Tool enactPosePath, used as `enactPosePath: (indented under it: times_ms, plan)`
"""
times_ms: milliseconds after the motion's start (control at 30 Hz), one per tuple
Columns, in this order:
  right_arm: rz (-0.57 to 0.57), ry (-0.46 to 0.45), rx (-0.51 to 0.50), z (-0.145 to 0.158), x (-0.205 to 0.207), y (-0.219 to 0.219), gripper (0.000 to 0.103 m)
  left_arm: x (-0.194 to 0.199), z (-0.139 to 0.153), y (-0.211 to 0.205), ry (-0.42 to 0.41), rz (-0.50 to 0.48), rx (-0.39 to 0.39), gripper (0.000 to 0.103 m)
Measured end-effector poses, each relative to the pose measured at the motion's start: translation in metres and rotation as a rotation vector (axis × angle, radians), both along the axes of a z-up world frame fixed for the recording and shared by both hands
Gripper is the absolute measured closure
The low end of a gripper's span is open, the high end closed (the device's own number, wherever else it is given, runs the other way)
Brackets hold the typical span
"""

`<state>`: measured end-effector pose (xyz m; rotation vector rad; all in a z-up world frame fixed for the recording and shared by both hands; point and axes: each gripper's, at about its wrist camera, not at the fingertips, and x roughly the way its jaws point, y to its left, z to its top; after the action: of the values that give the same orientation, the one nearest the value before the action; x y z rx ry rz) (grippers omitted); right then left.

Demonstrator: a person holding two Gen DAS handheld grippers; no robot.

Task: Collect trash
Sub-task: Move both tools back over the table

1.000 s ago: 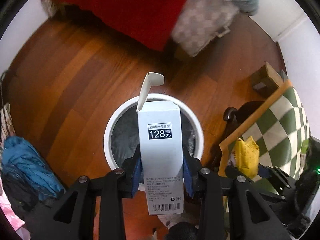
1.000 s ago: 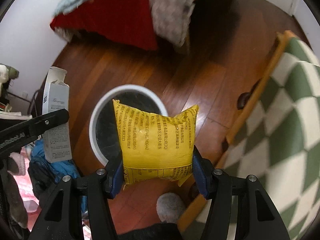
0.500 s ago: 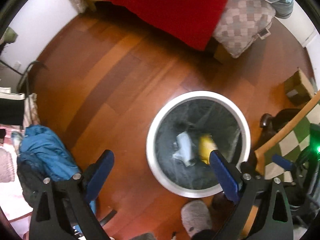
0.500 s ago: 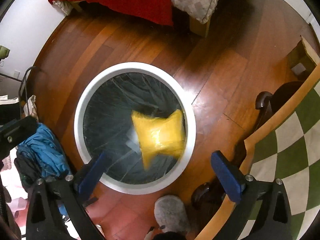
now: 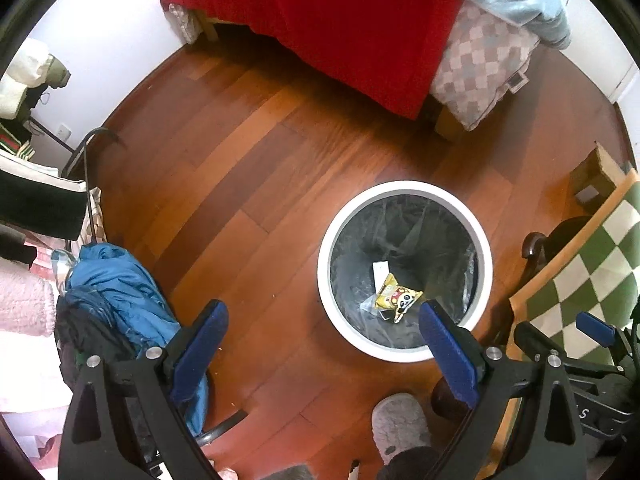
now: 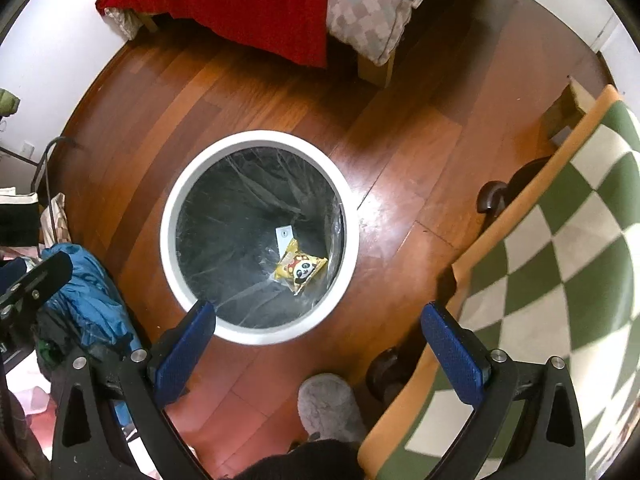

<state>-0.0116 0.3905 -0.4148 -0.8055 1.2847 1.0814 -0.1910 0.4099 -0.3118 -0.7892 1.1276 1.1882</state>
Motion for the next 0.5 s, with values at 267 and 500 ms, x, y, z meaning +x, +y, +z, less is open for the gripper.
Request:
enactPosePath:
  times_ms: [267, 500]
  plan:
    - [-0.031, -0.003, 0.082, 0.059, 0.000, -0.039, 0.000, -0.010, 0.051, -0.038, -0.030, -0.015, 0.069, 0.006]
    - [-0.043, 0.007, 0.207, 0.133, -0.004, -0.086, 0.000, -0.014, 0.111, -0.083, -0.067, -0.039, 0.163, 0.006]
